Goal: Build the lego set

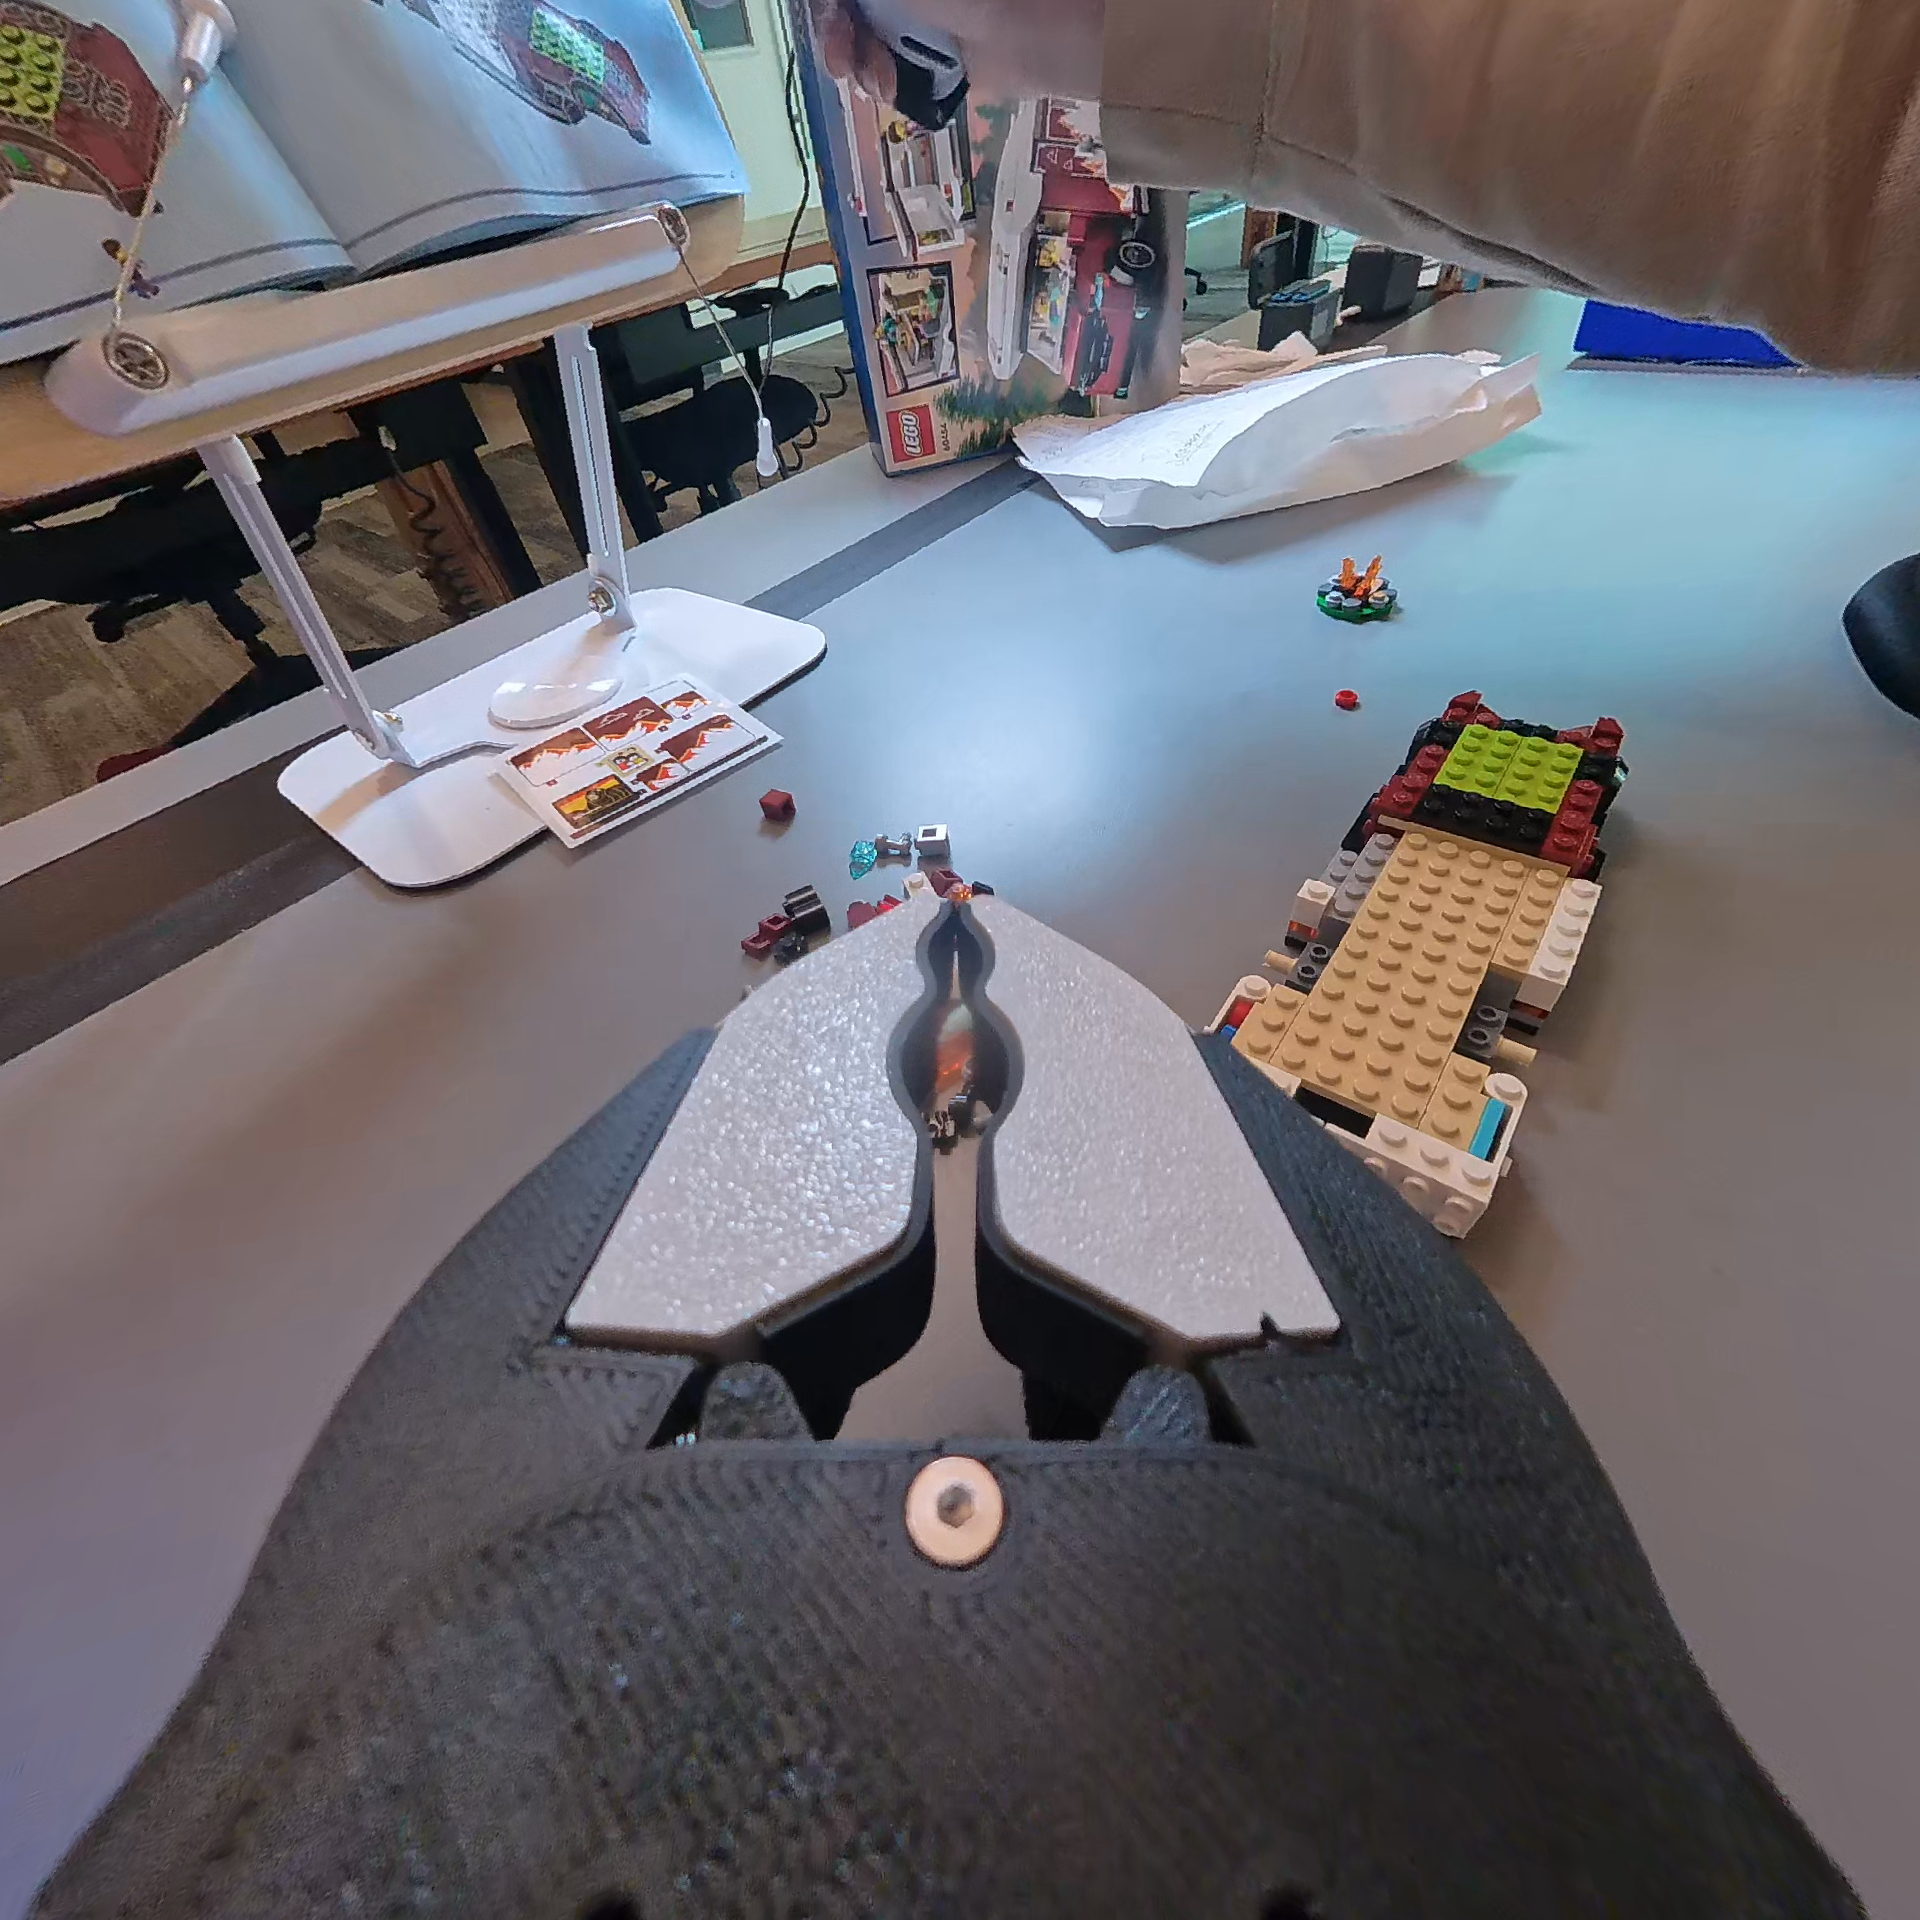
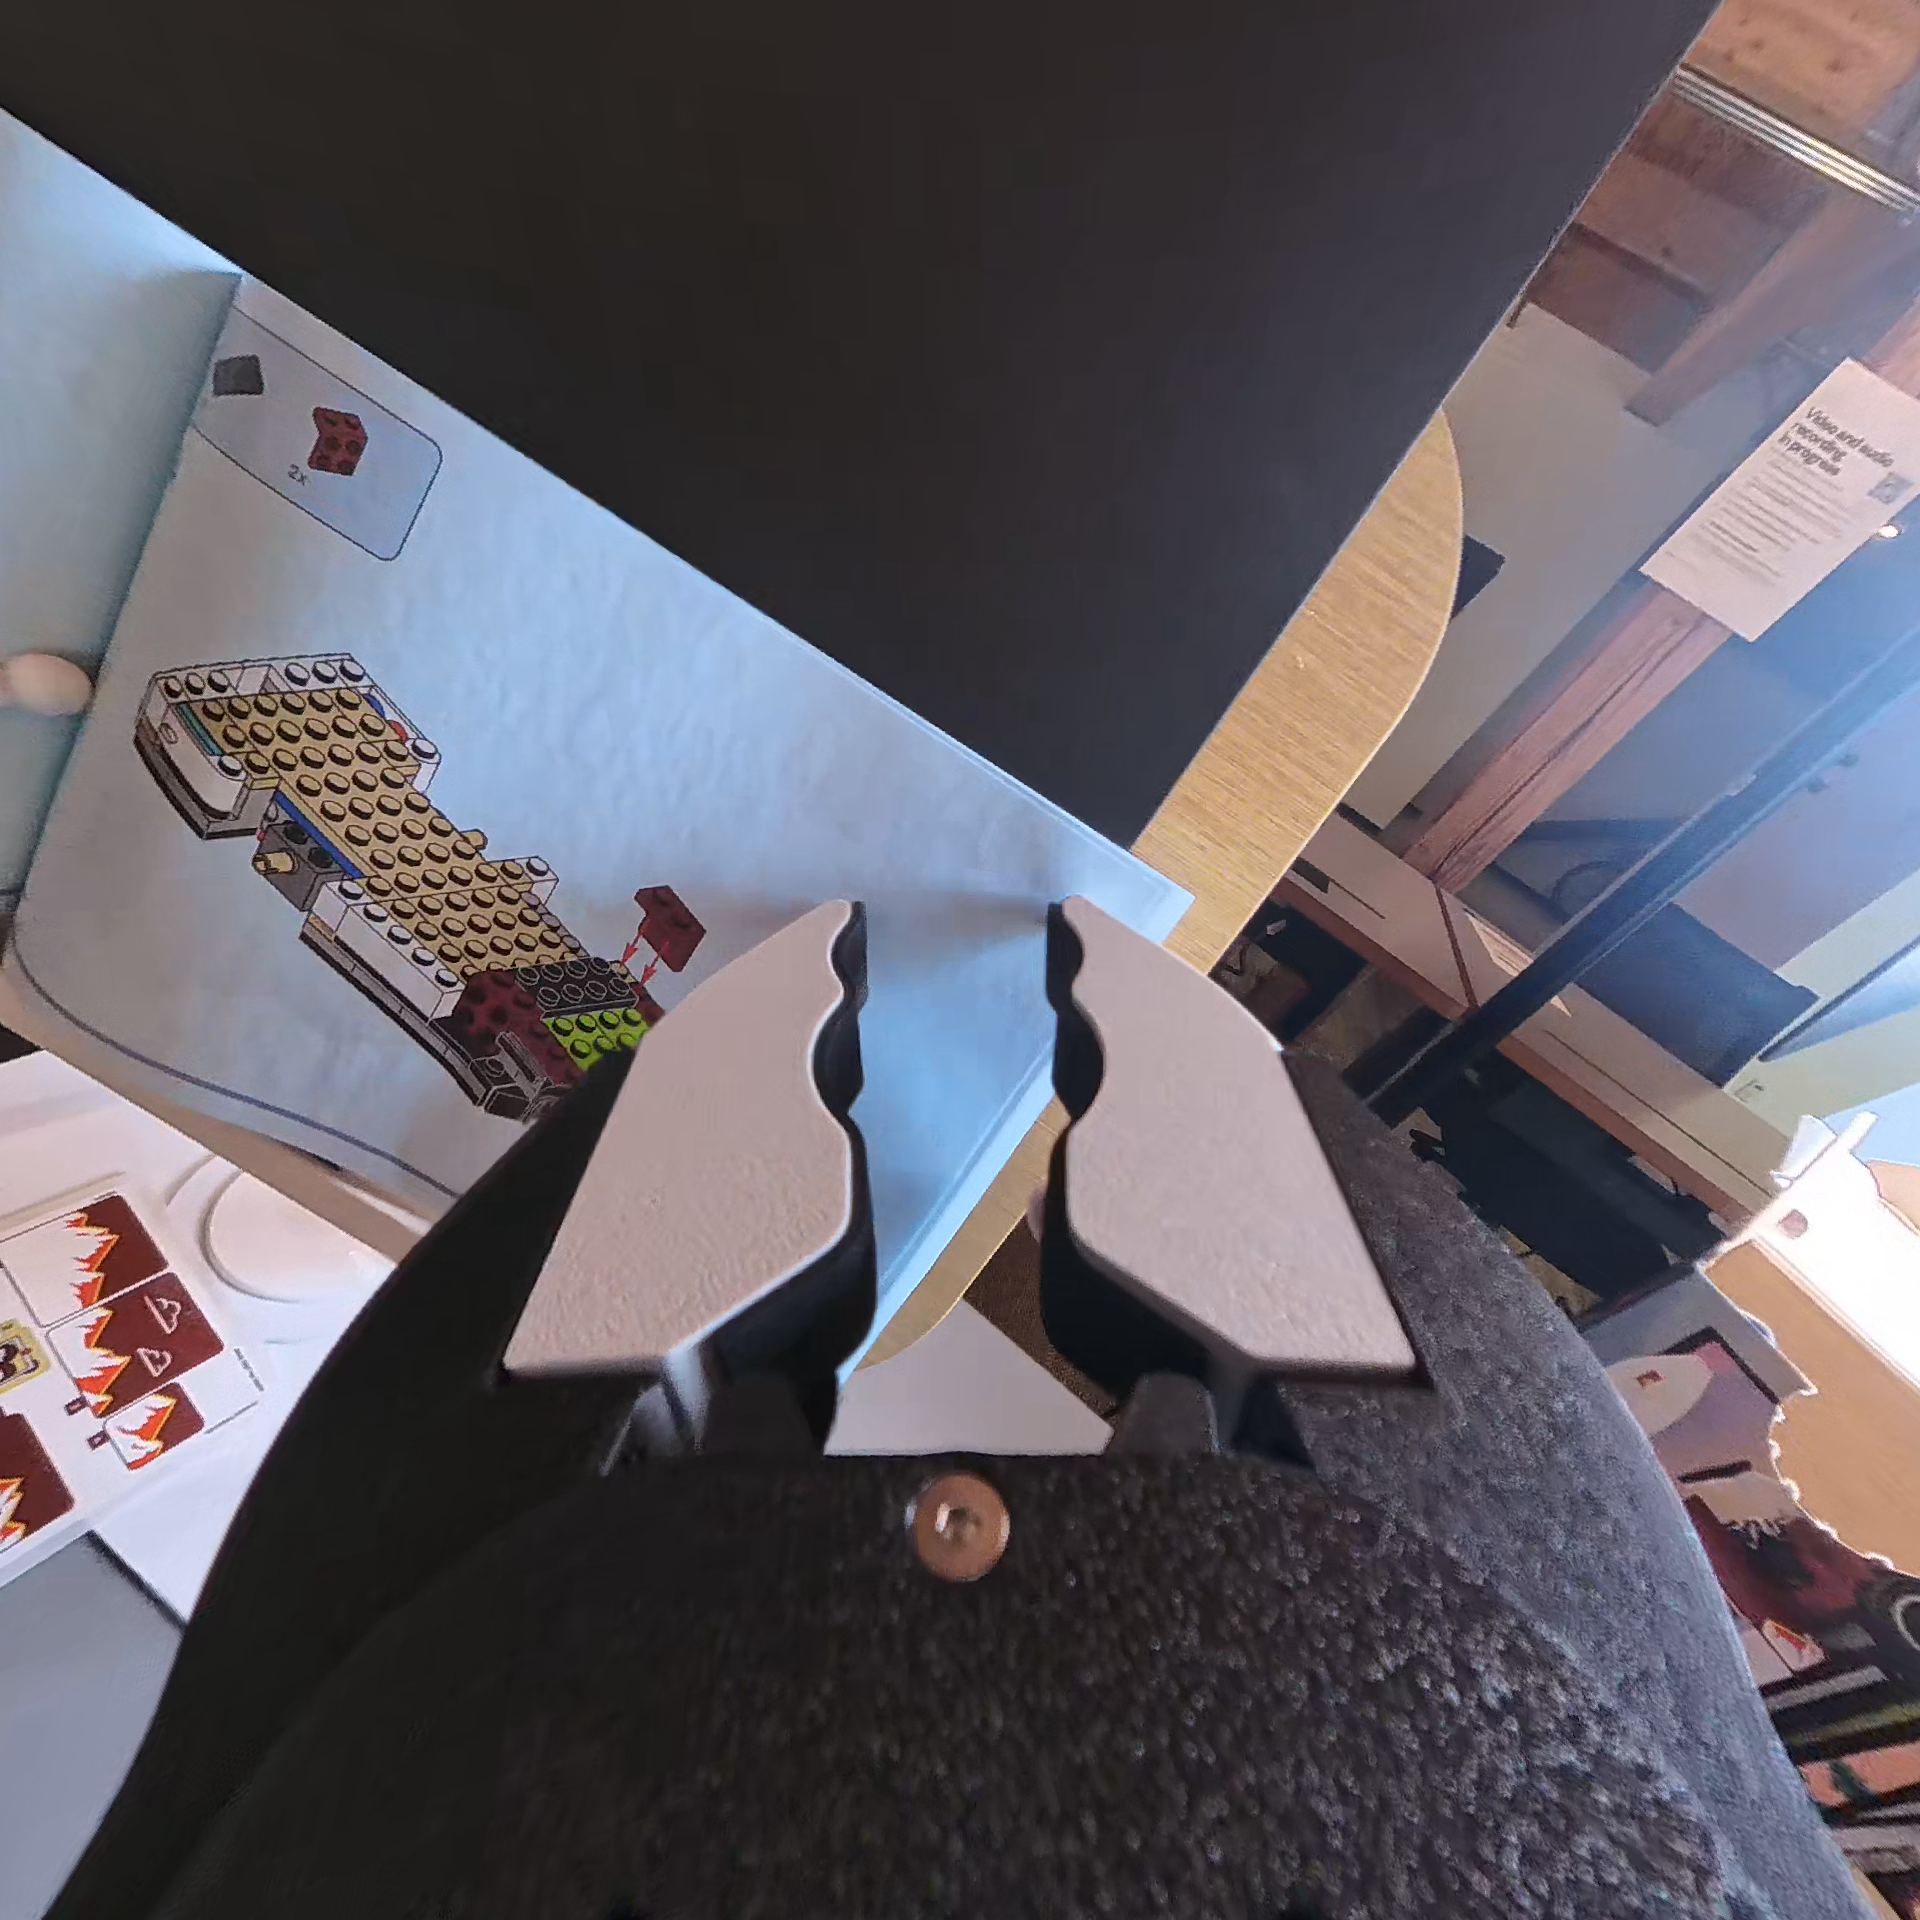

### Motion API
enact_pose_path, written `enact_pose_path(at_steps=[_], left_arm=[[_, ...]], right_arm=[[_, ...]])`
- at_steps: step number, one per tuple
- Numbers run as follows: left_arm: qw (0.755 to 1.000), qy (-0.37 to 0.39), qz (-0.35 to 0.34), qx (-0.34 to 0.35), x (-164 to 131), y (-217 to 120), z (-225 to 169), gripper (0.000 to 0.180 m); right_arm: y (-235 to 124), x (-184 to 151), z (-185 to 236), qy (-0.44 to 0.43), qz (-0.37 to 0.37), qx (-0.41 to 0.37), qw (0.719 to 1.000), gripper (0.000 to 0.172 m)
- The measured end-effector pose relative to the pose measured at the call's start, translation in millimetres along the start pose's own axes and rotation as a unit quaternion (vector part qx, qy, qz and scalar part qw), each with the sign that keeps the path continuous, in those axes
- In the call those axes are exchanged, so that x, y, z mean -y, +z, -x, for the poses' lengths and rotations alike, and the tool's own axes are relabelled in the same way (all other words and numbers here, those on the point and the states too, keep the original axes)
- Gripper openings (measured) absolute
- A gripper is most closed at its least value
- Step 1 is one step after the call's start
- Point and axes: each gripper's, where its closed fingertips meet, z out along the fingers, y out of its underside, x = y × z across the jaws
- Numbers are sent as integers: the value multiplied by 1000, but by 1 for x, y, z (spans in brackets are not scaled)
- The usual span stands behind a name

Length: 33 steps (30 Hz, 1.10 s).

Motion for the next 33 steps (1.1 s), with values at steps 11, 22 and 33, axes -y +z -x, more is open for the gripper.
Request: enact_pose_path(at_steps=[11,22,33], left_arm=[[1000,4,6,1,-2,1,0,0],[1000,3,8,0,-3,1,0,0],[1000,4,6,-7,-3,0,-1,0]], right_arm=[[5,-2,2,-22,10,-11,1000,78],[-1,7,-2,-55,-23,-41,997,74],[9,-14,22,-38,19,27,999,60]])
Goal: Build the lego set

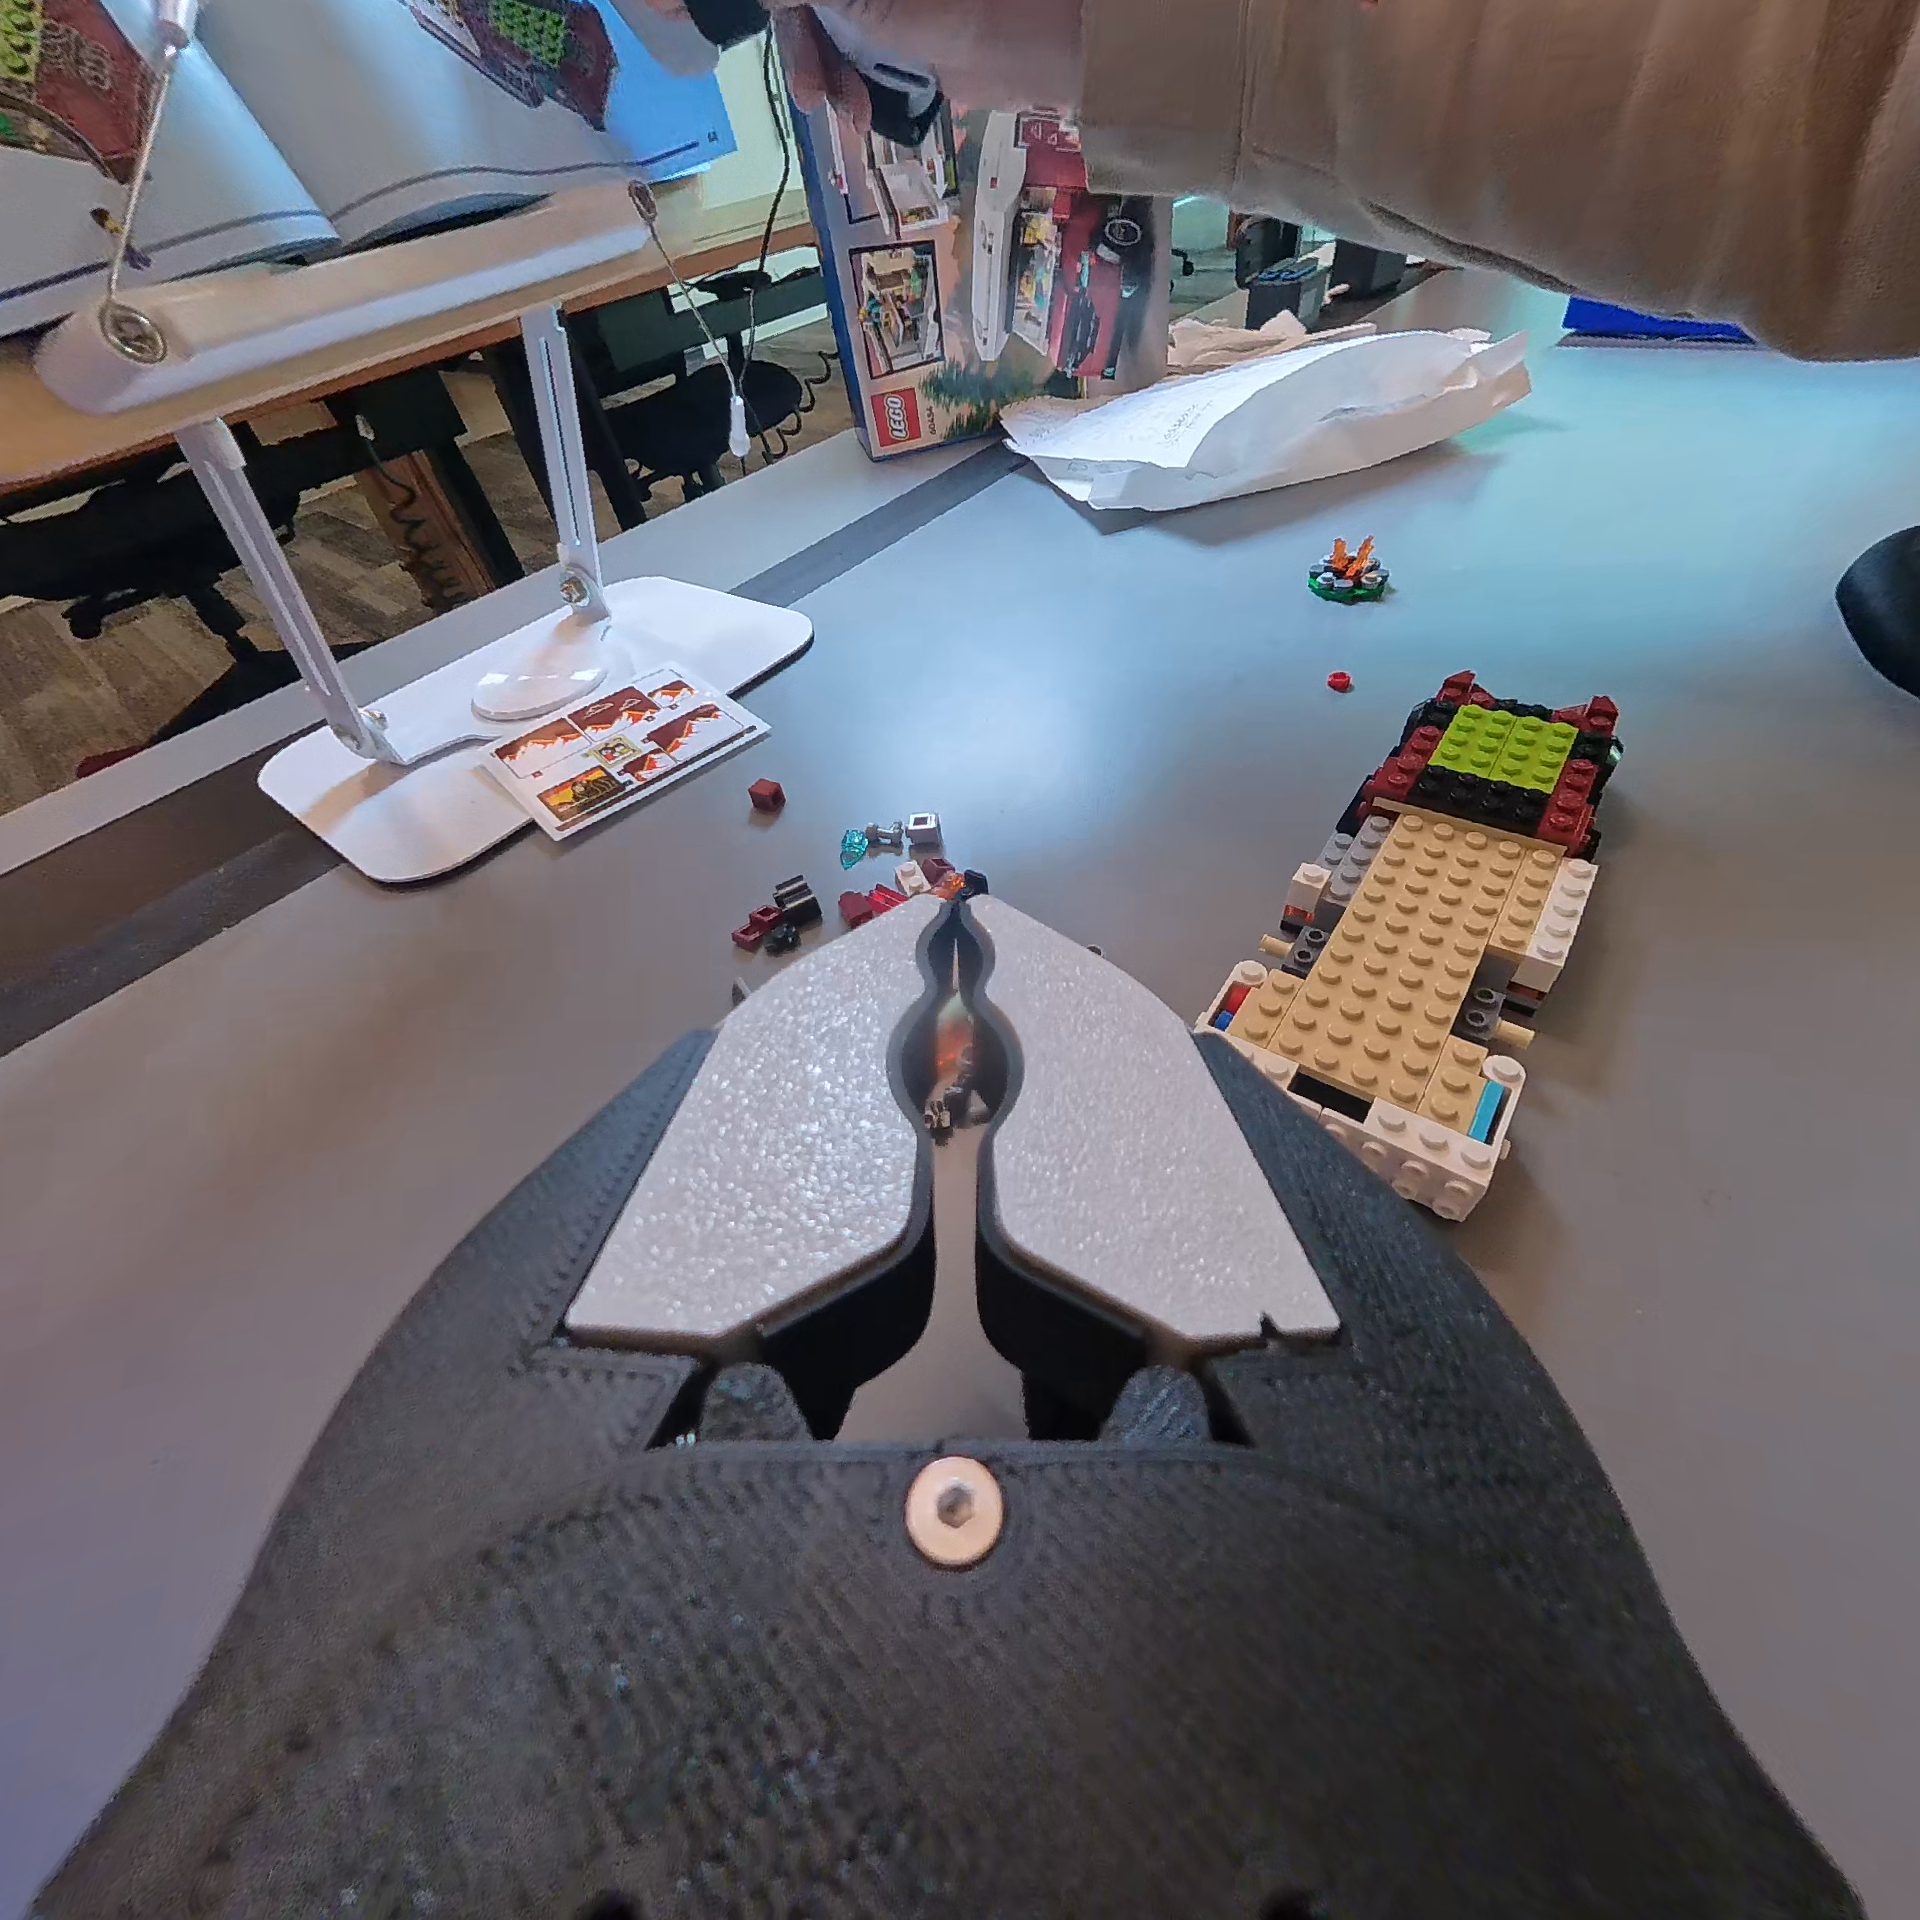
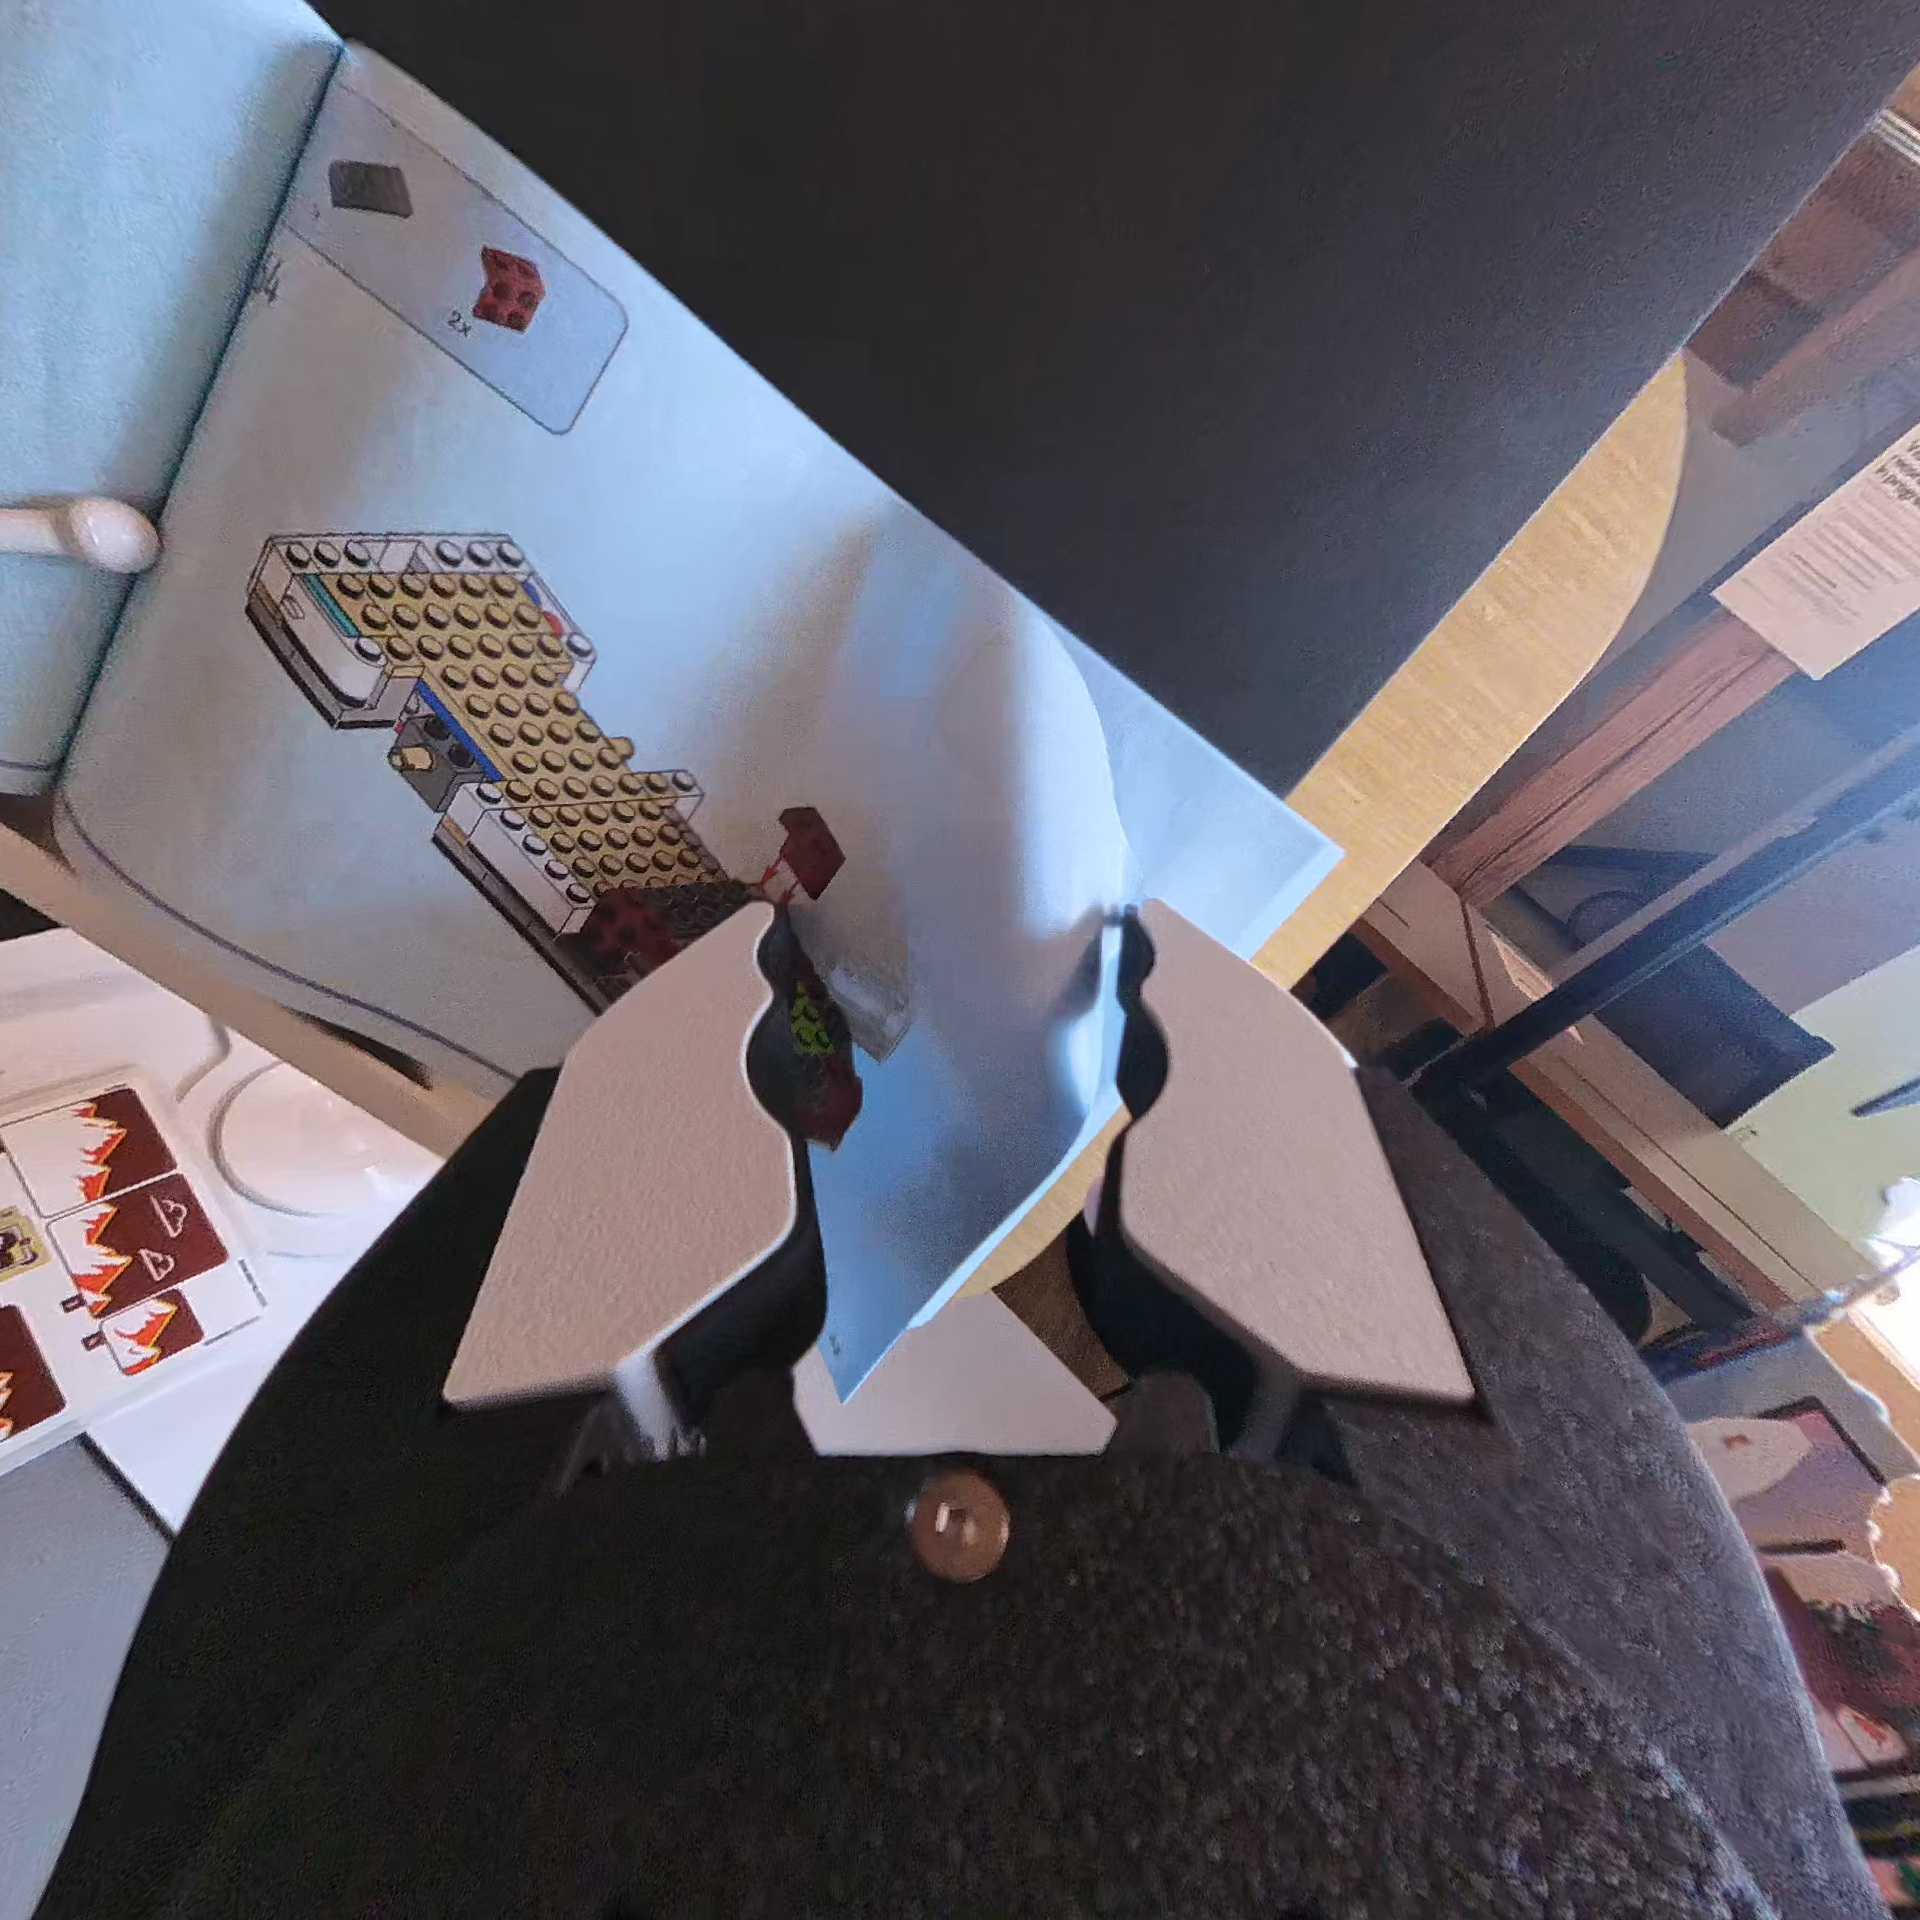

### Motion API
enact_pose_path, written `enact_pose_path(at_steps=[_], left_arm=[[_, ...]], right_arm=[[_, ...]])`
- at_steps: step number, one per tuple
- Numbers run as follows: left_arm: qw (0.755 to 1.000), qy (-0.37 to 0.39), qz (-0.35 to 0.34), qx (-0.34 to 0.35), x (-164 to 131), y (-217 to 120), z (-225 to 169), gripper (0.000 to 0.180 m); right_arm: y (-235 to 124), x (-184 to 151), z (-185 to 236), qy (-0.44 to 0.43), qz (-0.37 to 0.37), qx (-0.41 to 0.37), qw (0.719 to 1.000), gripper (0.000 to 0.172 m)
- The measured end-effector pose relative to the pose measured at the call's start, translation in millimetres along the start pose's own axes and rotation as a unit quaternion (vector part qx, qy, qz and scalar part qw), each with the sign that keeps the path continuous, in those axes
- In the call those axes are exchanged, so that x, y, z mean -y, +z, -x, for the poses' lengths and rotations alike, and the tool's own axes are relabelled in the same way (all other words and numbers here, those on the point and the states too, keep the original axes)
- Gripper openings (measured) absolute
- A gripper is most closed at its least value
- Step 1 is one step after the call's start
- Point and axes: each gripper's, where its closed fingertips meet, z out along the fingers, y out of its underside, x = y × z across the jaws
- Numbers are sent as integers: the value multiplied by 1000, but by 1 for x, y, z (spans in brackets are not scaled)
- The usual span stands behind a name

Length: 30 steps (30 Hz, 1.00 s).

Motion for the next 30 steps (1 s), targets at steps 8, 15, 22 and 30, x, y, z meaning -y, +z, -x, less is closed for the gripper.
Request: enact_pose_path(at_steps=[8,15,22,30], left_arm=[[1000,-4,2,3,-1,1,2,0],[999,16,2,30,20,14,15,8],[991,63,-7,115,114,72,85,27],[969,100,50,223,142,133,186,34]], right_arm=[[-21,6,5,-6,-31,0,999,35],[-55,7,8,14,-87,30,996,31],[-64,-2,30,103,-88,149,980,20],[-68,-11,28,109,-83,173,975,8]])
